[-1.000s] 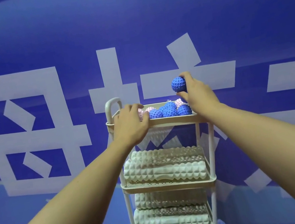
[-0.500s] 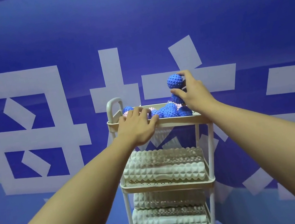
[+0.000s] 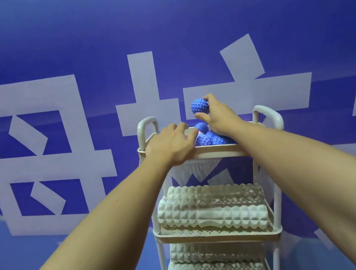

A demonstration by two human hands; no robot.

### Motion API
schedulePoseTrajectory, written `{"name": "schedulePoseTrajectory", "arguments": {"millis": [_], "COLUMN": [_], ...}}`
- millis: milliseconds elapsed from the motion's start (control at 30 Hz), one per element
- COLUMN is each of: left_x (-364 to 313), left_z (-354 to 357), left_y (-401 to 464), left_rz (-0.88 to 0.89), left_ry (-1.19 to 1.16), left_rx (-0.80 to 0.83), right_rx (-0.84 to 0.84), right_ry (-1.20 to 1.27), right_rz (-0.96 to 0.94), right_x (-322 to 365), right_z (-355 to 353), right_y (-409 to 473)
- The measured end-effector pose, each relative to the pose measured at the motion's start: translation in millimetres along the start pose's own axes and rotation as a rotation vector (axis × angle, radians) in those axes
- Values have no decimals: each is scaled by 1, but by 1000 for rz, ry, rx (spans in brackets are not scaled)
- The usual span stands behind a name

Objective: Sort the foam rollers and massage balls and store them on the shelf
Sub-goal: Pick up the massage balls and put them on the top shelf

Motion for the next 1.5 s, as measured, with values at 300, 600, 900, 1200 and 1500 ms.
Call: {"name": "schedulePoseTrajectory", "arguments": {"millis": [300,600,900,1200,1500], "left_x": [1,3,-4,-16,8], "left_z": [-2,-3,-27,27,244], "left_y": [-6,-6,-43,-179,-428], "left_rz": [-92,-95,42,40,-309], "left_ry": [-89,-117,-199,-367,-369], "left_rx": [-5,-24,-318,-452,145], "right_rx": [57,77,132,-101,366], "right_ry": [-237,-220,-359,-203,-215], "right_rz": [26,93,-134,-334,175], "right_x": [-2,-6,32,48,-40], "right_z": [-12,-3,-36,-3,155], "right_y": [2,-2,-54,-219,-512]}}
Point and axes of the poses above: each hand's wrist, its own y-axis towards the middle knuckle, its own z-axis out of the palm, x = y × z, the point moved 3 cm from there along y, towards the middle knuckle, and after that the axes turned 11 degrees about -z, right-handed, at the moved point
